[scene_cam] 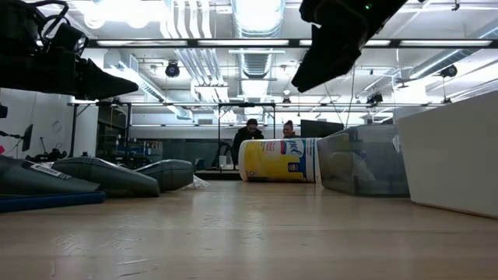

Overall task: Pick & Place Travel size toiletries
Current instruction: Put the right cotton pack into the top black bin

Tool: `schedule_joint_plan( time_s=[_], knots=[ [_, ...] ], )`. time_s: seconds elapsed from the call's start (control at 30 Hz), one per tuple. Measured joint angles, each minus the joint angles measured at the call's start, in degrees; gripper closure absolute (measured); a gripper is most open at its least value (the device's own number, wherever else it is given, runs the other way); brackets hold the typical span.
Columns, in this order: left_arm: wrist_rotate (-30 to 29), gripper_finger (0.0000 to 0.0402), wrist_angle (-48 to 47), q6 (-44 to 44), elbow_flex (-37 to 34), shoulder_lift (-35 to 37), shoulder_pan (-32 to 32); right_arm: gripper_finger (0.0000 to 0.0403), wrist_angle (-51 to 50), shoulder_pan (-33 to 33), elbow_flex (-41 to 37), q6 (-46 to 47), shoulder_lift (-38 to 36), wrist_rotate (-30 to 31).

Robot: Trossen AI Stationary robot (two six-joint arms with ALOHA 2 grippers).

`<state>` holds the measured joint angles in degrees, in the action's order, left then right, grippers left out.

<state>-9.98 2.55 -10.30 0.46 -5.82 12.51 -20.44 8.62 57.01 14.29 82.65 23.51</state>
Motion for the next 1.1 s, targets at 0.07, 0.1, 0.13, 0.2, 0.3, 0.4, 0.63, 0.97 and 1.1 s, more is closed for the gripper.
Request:
schedule_joint_plan(
  time_s=[0.07, 0.1, 0.13, 0.2, 0.3, 0.4, 0.63, 0.97, 1.1],
  knots=[
    [0.02, 0.0211, 0.01, 0.01, 0.00, 0.00, 0.00, 0.0085, 1.29, 0.00, -0.07, -3.08, -0.02, 0.00],
    [0.00, 0.0211, 0.00, 0.01, 0.00, 0.00, 0.00, 0.0085, 2.12, 0.00, -0.24, -4.47, -0.02, 0.00],
    [0.02, 0.0211, 0.02, 0.00, 0.01, 0.00, 0.00, 0.0085, 2.53, 0.00, -0.41, -5.76, -0.01, 0.00],
    [0.02, 0.0211, 0.02, 0.02, 0.01, 0.00, 0.00, 0.0086, 3.69, 0.00, -0.62, -7.70, -0.02, 0.00],
    [0.02, 0.0211, 0.01, 0.02, -0.02, 0.00, 0.00, 0.0096, 5.50, -0.02, -1.38, -9.39, -0.04, -0.25],
    [0.02, 0.0211, 0.00, 0.00, 0.01, 0.00, -0.01, 0.0109, 6.11, -0.09, -2.15, -11.15, -0.04, -4.26],
    [0.02, 0.0211, 0.00, 0.00, -0.01, 0.00, 0.00, 0.0141, 6.25, -0.02, -3.81, -11.06, -0.04, -14.97],
    [0.00, 0.0211, 0.15, 0.07, -0.01, 0.00, 0.00, 0.0180, 6.29, -0.52, -3.91, -8.97, -0.04, -16.06],
    [0.02, 0.0211, 0.27, 3.23, -0.01, -0.02, 0.00, 0.0190, 6.27, -1.22, -3.91, -7.04, -0.04, -16.05]
  ],
)
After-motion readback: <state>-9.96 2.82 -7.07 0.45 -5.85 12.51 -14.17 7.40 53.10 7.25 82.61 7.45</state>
